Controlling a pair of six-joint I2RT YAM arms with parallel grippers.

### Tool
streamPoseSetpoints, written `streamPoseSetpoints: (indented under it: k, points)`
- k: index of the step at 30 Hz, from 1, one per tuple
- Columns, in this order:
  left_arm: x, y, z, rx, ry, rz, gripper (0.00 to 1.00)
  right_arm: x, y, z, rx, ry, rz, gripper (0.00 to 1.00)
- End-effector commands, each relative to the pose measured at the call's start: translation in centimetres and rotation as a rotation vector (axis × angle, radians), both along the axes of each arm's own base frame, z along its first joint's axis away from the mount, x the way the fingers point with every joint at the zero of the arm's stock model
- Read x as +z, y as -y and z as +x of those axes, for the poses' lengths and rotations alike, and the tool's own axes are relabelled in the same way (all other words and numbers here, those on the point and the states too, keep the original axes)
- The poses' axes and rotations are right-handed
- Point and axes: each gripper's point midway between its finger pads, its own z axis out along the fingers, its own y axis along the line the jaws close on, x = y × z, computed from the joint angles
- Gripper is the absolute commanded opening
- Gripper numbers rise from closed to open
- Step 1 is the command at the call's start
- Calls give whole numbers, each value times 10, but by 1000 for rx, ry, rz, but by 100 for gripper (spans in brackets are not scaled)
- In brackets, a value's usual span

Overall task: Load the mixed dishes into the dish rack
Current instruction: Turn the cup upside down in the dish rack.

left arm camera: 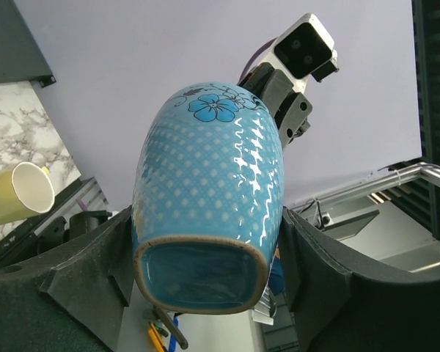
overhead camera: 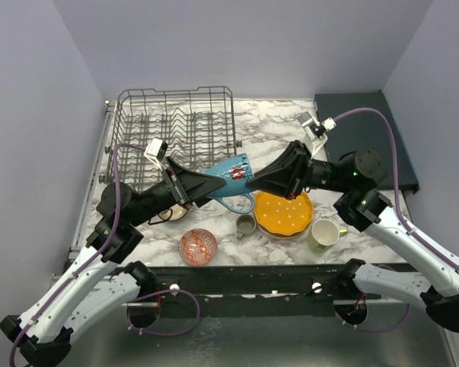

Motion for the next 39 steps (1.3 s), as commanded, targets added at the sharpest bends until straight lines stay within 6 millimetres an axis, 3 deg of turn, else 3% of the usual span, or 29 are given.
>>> streamPoseSetpoints:
  k: [1, 4, 9, 13, 23, 30, 39]
  points:
    - [20, -3, -13, -35, 77, -29, 28, 7, 3, 0, -31, 30, 10, 1]
    - [18, -2, -11, -29, 76, -22, 17, 5, 3, 1, -38, 25, -1, 6]
    - [16, -3, -7, -4, 90, -7, 0, 2, 7, 3, -71, 21, -16, 42]
    - [12, -3, -3, 22, 99, 17, 0, 1, 13, 6, -122, 26, -24, 55]
    - [0, -14, 18, 177, 156, 204, 0, -15, 44, 30, -382, 1, -120, 61]
    - [-20, -31, 52, 348, 169, 448, 0, -34, 62, 36, -482, -20, -190, 62]
    - [-25, -73, 103, 605, 203, 834, 0, -59, 66, 40, -512, -50, -280, 62]
